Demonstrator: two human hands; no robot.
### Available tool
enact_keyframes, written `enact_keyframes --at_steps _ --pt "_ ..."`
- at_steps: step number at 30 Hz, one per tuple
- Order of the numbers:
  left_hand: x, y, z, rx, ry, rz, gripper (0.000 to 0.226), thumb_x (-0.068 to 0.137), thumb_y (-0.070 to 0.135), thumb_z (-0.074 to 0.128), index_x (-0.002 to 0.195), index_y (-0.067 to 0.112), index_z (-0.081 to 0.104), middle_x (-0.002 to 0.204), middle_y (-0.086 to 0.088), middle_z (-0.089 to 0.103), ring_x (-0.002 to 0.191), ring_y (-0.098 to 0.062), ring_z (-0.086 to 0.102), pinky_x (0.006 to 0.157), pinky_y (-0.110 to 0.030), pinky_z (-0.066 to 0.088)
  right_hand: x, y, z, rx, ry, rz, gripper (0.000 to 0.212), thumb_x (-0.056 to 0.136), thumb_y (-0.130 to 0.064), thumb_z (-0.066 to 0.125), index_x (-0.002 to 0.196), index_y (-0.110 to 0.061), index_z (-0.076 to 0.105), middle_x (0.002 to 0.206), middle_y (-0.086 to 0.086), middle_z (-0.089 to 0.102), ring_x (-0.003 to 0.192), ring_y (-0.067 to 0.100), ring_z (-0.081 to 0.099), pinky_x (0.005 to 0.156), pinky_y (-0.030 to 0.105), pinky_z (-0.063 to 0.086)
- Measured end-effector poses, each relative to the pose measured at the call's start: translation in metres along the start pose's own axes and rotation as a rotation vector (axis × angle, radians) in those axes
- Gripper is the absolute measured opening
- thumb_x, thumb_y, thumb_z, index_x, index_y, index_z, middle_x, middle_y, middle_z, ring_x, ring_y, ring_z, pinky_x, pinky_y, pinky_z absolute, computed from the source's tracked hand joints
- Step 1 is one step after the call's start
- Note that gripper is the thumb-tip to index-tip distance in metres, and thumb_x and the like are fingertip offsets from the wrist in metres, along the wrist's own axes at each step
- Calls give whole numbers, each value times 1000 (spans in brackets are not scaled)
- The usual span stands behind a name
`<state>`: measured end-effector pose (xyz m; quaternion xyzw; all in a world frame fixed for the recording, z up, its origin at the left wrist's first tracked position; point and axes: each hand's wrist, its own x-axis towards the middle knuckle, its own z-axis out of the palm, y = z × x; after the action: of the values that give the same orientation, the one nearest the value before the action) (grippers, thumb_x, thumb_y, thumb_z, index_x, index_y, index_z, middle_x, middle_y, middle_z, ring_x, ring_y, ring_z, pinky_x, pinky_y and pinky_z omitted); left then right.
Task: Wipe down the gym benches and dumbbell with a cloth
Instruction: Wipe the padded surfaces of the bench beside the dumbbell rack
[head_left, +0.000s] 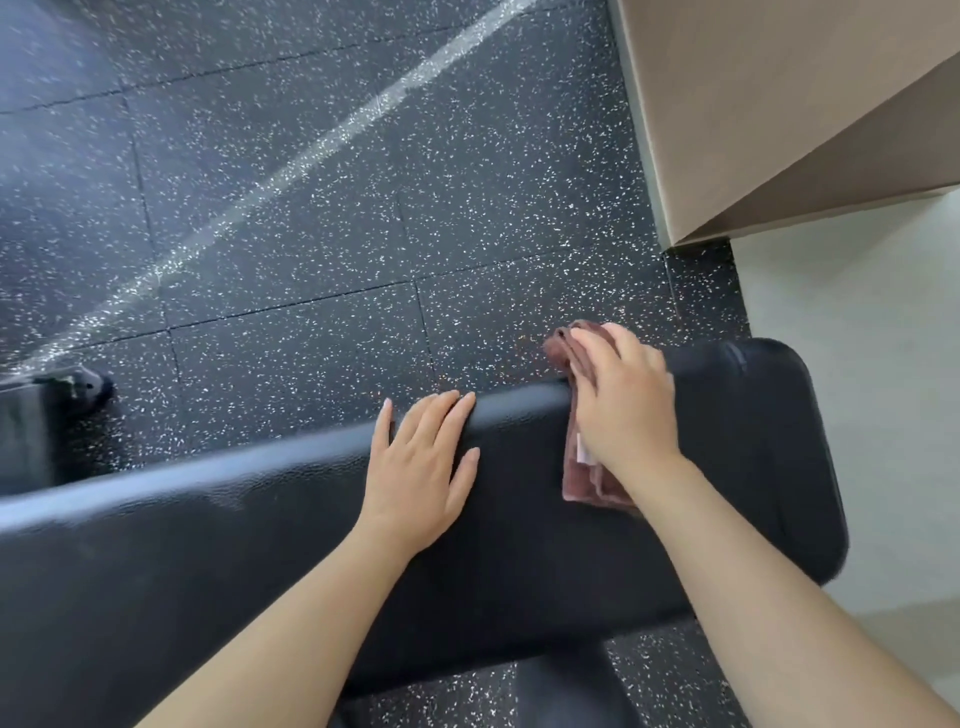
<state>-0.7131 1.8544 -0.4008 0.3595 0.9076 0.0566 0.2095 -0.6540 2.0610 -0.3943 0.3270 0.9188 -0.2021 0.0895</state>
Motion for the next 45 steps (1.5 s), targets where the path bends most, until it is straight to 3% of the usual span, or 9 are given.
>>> enact_keyframes --at_steps 2,11,20,27,31,34,37,40,45 --pt "-9 -25 -4 11 -22 -1 52 92 42 31 136 19 44 133 0 52 125 -21 46 110 -49 25 1 -16 6 -37 -17 55 36 91 -20 52 127 -26 52 137 4 45 114 34 41 93 45 35" --pt "-54 -114 -17 49 -47 -219 63 89 53 25 132 13 48 129 -2 54 124 -22 48 109 -57 19 -39 -177 72 -57 -259 -210 43 89 -18 48 131 -28 44 140 3 40 115 32 40 93 40 32" --pt "-73 -152 -19 28 -3 -142 60 89 49 32 131 10 50 124 -5 57 117 -26 52 106 -41 31 -20 -137 51 -84 -141 4 32 94 -22 48 125 -26 52 130 4 50 105 36 47 91 43 38" --pt "-88 -179 -18 21 5 -165 55 90 50 33 134 21 47 127 -2 56 121 -23 50 109 -49 28 -49 -223 95 -109 -183 -124 36 92 -22 48 127 -29 49 137 1 44 114 30 43 95 41 34" --pt "-106 -212 -18 28 15 -220 57 89 49 33 135 20 47 128 -7 54 124 -28 47 109 -44 23 -68 -250 110 -91 -172 -261 42 89 -18 49 130 -27 49 141 3 42 118 30 42 95 42 34" --pt "-106 -211 -17 2 22 -227 56 87 49 34 134 20 48 128 -7 54 123 -29 47 109 -43 24 -65 -232 101 -59 -153 -228 42 90 -34 49 132 -31 47 147 2 34 126 29 39 96 45 37" --pt "-107 -212 -16 -11 42 -224 56 87 49 34 133 21 48 127 -6 54 122 -28 47 109 -42 24 -65 -217 93 -49 -119 -306 49 87 -48 49 134 -33 45 154 -3 20 140 25 18 105 49 28" --pt "-108 -214 -13 -14 66 -209 55 87 49 35 133 21 47 126 -5 55 122 -27 47 109 -42 24 -65 -216 96 89 -209 -446 52 86 -44 56 135 -30 46 149 -5 33 140 24 23 111 46 28" --pt "-107 -216 -13 -15 53 -191 55 88 48 34 134 21 46 129 -5 54 124 -26 46 110 -41 23 -46 -246 112 58 -212 -314 35 88 -35 54 123 -29 58 130 -7 54 121 21 46 103 32 33"
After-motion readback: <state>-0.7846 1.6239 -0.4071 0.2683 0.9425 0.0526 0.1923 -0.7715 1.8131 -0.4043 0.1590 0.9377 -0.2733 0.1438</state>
